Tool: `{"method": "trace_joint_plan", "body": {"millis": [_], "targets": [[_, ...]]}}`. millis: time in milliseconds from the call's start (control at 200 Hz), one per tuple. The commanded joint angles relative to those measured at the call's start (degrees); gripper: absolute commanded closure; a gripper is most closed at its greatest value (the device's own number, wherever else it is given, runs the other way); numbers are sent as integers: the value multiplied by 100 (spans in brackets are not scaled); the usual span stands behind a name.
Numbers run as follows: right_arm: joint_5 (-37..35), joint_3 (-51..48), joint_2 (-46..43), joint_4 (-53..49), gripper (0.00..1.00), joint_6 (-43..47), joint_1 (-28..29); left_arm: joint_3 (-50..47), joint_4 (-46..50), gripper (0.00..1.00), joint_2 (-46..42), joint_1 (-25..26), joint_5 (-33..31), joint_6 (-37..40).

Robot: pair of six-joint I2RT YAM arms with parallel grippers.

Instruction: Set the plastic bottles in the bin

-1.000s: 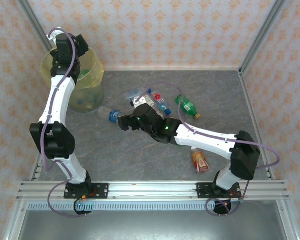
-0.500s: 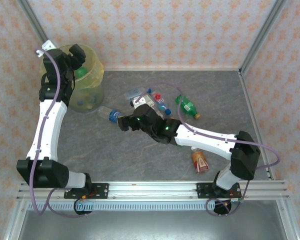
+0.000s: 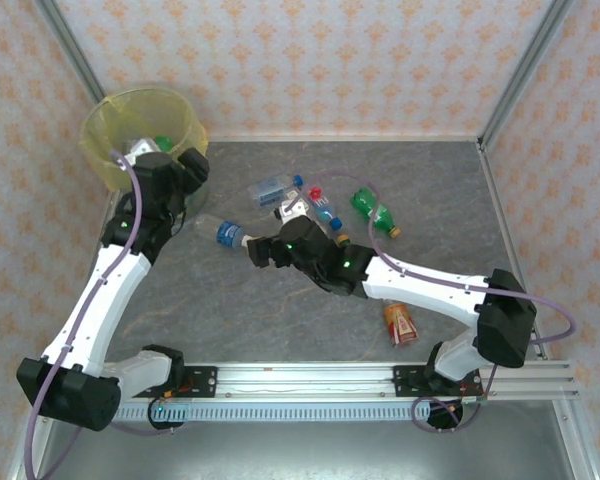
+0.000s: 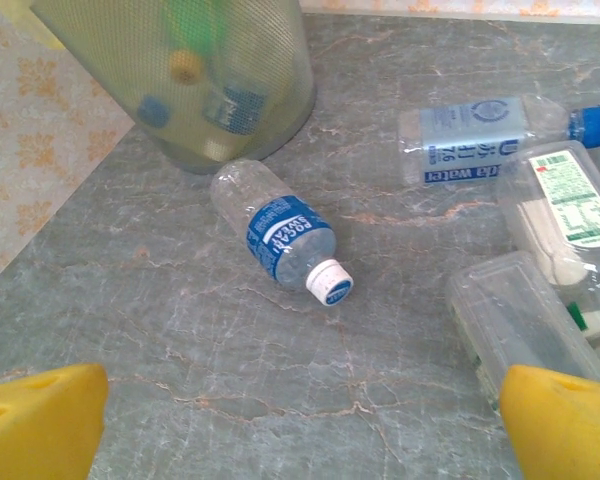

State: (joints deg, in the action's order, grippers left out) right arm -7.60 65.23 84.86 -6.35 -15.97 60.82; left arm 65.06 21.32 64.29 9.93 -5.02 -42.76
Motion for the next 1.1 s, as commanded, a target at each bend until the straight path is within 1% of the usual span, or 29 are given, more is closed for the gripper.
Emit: {"method": "trace_joint_plan", "body": {"millis": [0,120,335,400,481,536,701,776,1096], "targets": [[-374,-189,-327,64,0,-117,40,-456,285,22,-95,205,-475,-773],[-509,-371,-538,46,0,-153,40,-910,229,22,-121,367,-534,-1238],[-577,-564,-725,37,0,-213,44,-1673,-297,22,91,378,-45,-1900],[-577,-581,-742,44,0,-228,40,-1798,-461,22,255,369,75,-2096],[-588,-591,-760,38,0,-225,36,-1889,-774,22,526,314,395,-2221],[-602,-599,-774,37,0,-222,44,-1867,-803,22,760,265,506,-2323],[-634,-649,-858,39,0,-227,44,-1826,-984,21,1398,-14,835,-2406],[-653,-674,-895,37,0,-234,44,-1785,-1019,21,1640,-125,866,-2383],[-708,-671,-892,21,0,-218,43,-1381,-1071,19,2482,-171,836,-2257]]}}
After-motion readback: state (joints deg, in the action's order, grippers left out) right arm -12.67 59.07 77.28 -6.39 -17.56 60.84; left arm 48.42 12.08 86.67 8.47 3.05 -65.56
